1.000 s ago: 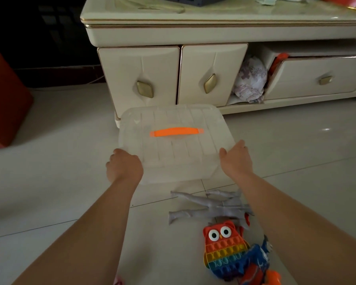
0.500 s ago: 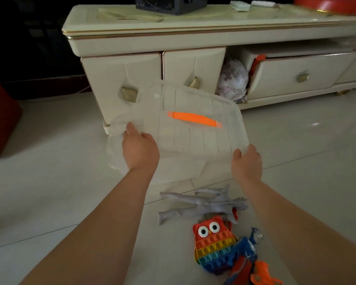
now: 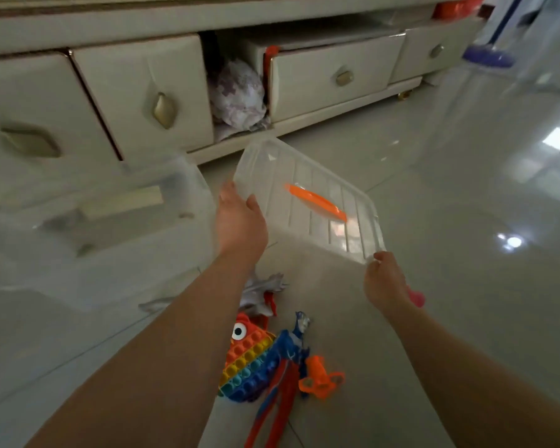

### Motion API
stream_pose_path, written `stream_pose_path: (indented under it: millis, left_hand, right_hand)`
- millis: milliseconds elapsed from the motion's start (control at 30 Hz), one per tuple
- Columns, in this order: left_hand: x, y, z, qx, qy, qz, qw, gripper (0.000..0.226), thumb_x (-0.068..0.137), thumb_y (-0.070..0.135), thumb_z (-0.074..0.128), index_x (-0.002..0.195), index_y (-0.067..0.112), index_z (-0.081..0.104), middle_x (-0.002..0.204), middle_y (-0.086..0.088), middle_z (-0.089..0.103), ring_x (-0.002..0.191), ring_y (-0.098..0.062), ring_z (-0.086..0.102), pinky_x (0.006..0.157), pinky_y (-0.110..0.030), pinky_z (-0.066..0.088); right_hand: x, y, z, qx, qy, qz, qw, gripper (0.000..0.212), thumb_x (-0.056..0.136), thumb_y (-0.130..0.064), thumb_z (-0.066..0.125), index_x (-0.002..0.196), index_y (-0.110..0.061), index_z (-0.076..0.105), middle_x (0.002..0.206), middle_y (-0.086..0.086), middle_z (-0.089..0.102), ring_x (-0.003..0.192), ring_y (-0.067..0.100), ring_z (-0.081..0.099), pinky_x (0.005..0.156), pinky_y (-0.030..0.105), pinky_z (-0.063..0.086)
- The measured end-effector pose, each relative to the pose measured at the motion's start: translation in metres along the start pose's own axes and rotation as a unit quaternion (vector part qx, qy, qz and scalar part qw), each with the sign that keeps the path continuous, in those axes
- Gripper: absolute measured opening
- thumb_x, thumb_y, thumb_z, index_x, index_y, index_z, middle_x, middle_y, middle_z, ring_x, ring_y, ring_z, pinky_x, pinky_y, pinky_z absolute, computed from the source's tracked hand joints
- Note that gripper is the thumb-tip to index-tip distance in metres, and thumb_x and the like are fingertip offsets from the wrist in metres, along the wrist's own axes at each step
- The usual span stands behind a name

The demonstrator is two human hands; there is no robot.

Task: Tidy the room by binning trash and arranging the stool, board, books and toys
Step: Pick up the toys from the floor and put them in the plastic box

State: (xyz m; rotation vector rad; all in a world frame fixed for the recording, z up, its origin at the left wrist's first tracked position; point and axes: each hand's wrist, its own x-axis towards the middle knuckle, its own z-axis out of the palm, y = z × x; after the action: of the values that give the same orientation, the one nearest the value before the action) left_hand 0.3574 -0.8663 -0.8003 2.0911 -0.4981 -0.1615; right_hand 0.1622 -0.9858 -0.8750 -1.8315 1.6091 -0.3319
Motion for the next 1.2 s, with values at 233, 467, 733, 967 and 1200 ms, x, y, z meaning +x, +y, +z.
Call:
stream_pose_path:
  millis: [233,467,733,967,1200]
  left_hand:
    - [-0.005,-0.016,0.054,0.069,-0.077,-0.023,0.994,0.041,0.101,0.022,0.039,0.138,0.005,0.038,0.135,-0.018,0.047,0.116,-0.033,0.051,0.09,-0.034,0.04]
    - [-0.003,-0.051,0.073,0.169,-0.135,-0.096,0.972,0.035,0.101,0.013,0.035,0.13,-0.005,0.042,0.138,-0.027,0.034,0.126,-0.036,0.036,0.099,-0.033,0.029]
    - [0.015,-0.081,0.084,0.092,-0.235,-0.118,0.96,0.059,0.099,0.017,0.037,0.151,0.002,0.013,0.158,-0.019,0.013,0.143,-0.033,0.022,0.115,-0.034,0.02]
    - [0.01,-0.099,0.031,0.143,-0.249,-0.097,0.953,0.064,0.093,0.024,0.056,0.146,0.0,0.028,0.148,-0.019,0.038,0.132,-0.033,0.042,0.101,-0.031,0.035]
    - [-0.004,-0.147,-0.02,0.25,-0.304,-0.051,0.918,0.073,0.083,0.018,0.068,0.146,0.007,0.033,0.147,-0.017,0.038,0.133,-0.03,0.041,0.104,-0.035,0.037]
  right_hand:
    - [0.02,0.044,-0.007,-0.07,0.001,0.041,0.997,0.029,0.099,-0.017,0.031,0.121,-0.006,0.047,0.118,0.018,0.056,0.11,0.033,0.053,0.071,0.028,0.031]
    - [0.022,0.047,0.01,-0.146,0.024,0.001,0.989,0.04,0.097,-0.015,0.022,0.125,-0.004,0.049,0.129,0.018,0.048,0.116,0.034,0.049,0.096,0.036,0.031]
    - [0.026,0.04,0.024,-0.139,-0.079,0.013,0.987,0.072,0.092,-0.006,0.04,0.152,-0.019,0.004,0.154,0.028,-0.017,0.143,0.043,0.01,0.118,0.04,0.014]
    - [0.005,0.0,0.055,-0.091,-0.015,-0.08,0.992,0.053,0.089,-0.012,0.051,0.139,-0.021,0.04,0.141,0.011,0.034,0.127,0.029,0.036,0.108,0.039,0.034]
    - [-0.021,-0.049,0.092,-0.123,-0.175,-0.112,0.97,0.044,0.087,-0.011,0.055,0.13,-0.014,0.05,0.128,0.011,0.051,0.113,0.029,0.055,0.09,0.036,0.05]
